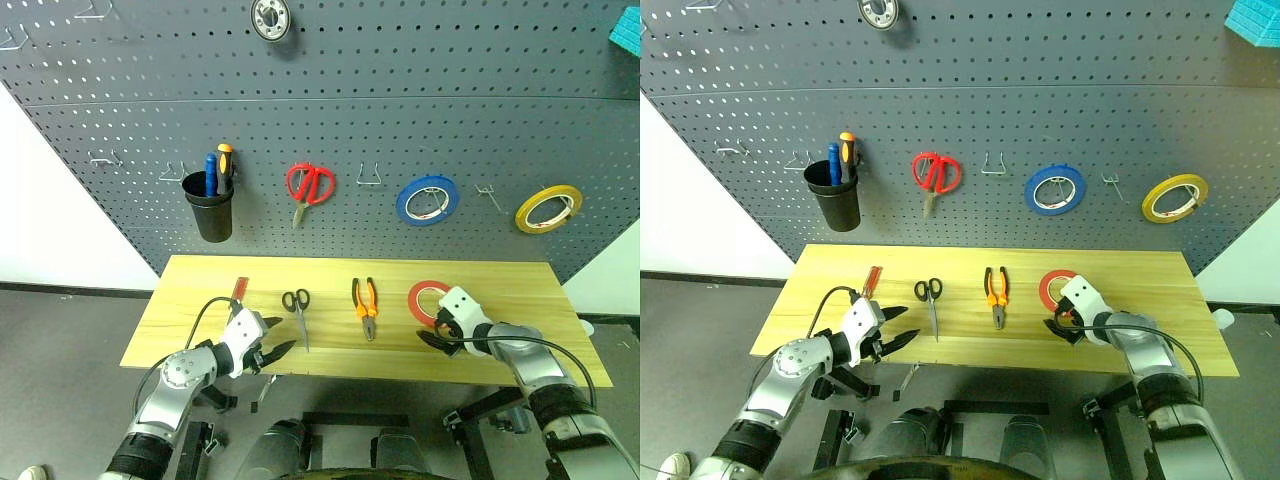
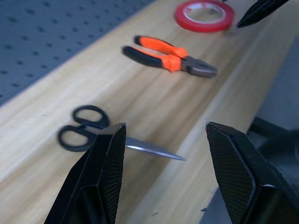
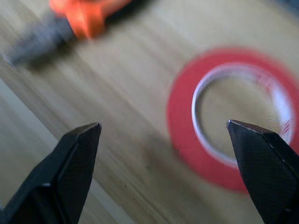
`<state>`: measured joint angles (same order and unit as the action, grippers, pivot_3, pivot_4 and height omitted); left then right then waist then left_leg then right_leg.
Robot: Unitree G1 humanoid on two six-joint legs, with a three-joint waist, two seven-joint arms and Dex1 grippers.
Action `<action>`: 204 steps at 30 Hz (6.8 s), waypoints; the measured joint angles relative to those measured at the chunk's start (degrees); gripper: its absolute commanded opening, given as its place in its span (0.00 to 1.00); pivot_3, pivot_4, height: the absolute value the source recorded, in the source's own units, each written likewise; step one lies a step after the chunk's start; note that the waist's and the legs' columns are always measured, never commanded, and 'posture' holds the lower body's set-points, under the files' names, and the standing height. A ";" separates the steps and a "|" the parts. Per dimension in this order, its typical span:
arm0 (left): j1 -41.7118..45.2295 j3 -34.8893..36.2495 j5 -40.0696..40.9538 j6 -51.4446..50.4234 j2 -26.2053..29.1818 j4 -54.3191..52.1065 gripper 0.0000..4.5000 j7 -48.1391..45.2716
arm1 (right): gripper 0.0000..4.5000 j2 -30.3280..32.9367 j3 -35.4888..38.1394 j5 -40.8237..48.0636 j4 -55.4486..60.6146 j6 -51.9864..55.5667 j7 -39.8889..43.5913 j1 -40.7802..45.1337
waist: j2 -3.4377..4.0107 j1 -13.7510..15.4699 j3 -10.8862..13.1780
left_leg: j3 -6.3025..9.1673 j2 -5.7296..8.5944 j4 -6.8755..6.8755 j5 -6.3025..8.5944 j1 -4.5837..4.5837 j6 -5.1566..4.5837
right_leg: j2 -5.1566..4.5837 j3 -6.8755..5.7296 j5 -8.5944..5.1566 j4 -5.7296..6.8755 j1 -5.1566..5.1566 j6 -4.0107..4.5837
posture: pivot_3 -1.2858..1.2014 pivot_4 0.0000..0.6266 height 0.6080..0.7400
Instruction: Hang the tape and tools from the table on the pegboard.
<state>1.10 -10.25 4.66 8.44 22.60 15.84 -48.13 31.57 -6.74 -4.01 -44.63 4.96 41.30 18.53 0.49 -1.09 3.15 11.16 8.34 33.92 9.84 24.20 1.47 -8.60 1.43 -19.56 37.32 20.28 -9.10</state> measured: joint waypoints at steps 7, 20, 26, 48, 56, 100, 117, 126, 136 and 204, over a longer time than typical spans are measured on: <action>3.79 -2.53 -0.25 0.82 -0.48 4.67 0.63 -4.89 | 1.00 -1.78 -3.60 -4.40 -16.62 -5.66 0.99 11.92 | 0.00 -1.74 0.03 | 0.04 -0.01 0.00 -0.05 -0.12 0.05 | 0.03 0.00 0.03 0.05 -0.09 0.03 | 0.49 0.08 1.00; 3.19 -2.55 -0.25 2.11 -1.58 5.98 0.63 -7.86 | 1.00 -4.66 -6.11 -8.83 -27.33 -5.21 5.04 20.71 | 0.03 -2.92 0.81 | 0.17 0.00 -0.01 -0.06 -0.17 0.06 | 0.04 0.00 0.04 0.15 -0.09 0.00 | 0.51 0.15 1.00; -0.92 -2.62 -0.22 1.39 -1.67 1.42 0.63 -7.48 | 1.00 -5.52 -6.47 -10.24 -29.16 -4.06 5.44 22.42 | 0.18 -2.78 1.69 | 0.18 0.00 -0.04 -0.06 -0.16 0.06 | 0.03 0.00 0.04 0.17 -0.07 0.00 | 0.51 0.18 1.00; -2.63 -3.07 -0.18 -1.92 -1.47 -3.16 0.64 -5.20 | 0.15 -6.22 -6.31 -12.57 -29.95 0.79 4.82 24.78 | 0.12 -2.20 2.40 | 0.18 0.00 -0.04 -0.05 -0.17 0.08 | 0.03 0.01 0.04 0.21 -0.06 0.02 | 0.51 0.15 1.00; 0.45 -0.42 -0.08 4.71 -6.14 -2.64 0.64 2.27 | 0.15 0.34 -6.12 -13.89 -17.84 -10.00 -7.79 14.82 | 0.14 -0.89 2.38 | 0.14 0.07 -0.02 -0.06 -0.02 0.09 | -0.04 0.03 0.05 0.19 0.09 0.00 | 0.49 0.11 1.00; 11.48 2.86 16.07 22.15 -23.05 10.67 0.64 -5.85 | 0.79 13.16 -7.70 -31.10 -3.09 -32.92 -35.39 14.82 | 0.05 -5.79 2.17 | -0.14 -0.01 0.39 -0.19 -0.48 -0.02 | 0.00 0.02 0.51 0.03 -0.86 -0.40 | 0.47 0.08 1.00; 9.83 2.09 -1.78 -0.54 -9.20 11.85 0.64 13.63 | 0.89 -8.63 -9.17 -11.31 22.85 -6.06 -9.80 -2.90 | -0.16 -5.53 2.33 | 0.15 -0.03 0.32 -0.08 -0.77 0.14 | 0.08 0.04 0.50 0.11 -0.81 -0.36 | 0.47 0.15 1.00; 6.16 4.02 -2.21 -2.98 -2.87 10.50 0.64 12.73 | 1.00 -22.81 -7.94 -7.06 20.44 22.74 -11.13 4.72 | -0.08 -3.87 2.68 | 0.20 -0.02 -0.15 -0.06 -0.69 0.18 | 0.05 0.07 0.42 0.12 -0.47 -0.21 | 0.49 0.23 1.00; -0.56 4.99 0.13 -3.19 0.62 4.56 0.64 8.50 | 1.00 -32.09 -0.07 -3.45 6.16 34.73 -25.20 16.23 | -0.06 -2.85 4.12 | 0.16 -0.02 -0.76 -0.21 -0.56 0.16 | 0.04 0.27 0.35 0.22 0.14 0.01 | 0.50 0.28 1.00; -3.07 4.93 5.63 -6.76 -0.30 -3.48 0.64 2.48 | 1.00 -35.47 11.57 6.42 14.82 49.55 -39.16 17.58 | 0.01 -2.86 5.22 | 0.14 -0.08 -0.89 -0.41 0.10 0.40 | 0.07 0.28 0.27 0.67 1.08 0.14 | 0.50 0.23 1.00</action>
<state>-1.96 -5.32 10.29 1.68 22.30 12.36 -45.65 -3.90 4.83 2.41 -29.81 54.51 2.14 36.11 0.50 -3.95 8.37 11.30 8.26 33.02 9.43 24.29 1.87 -8.53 1.71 -19.29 37.98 21.36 -8.97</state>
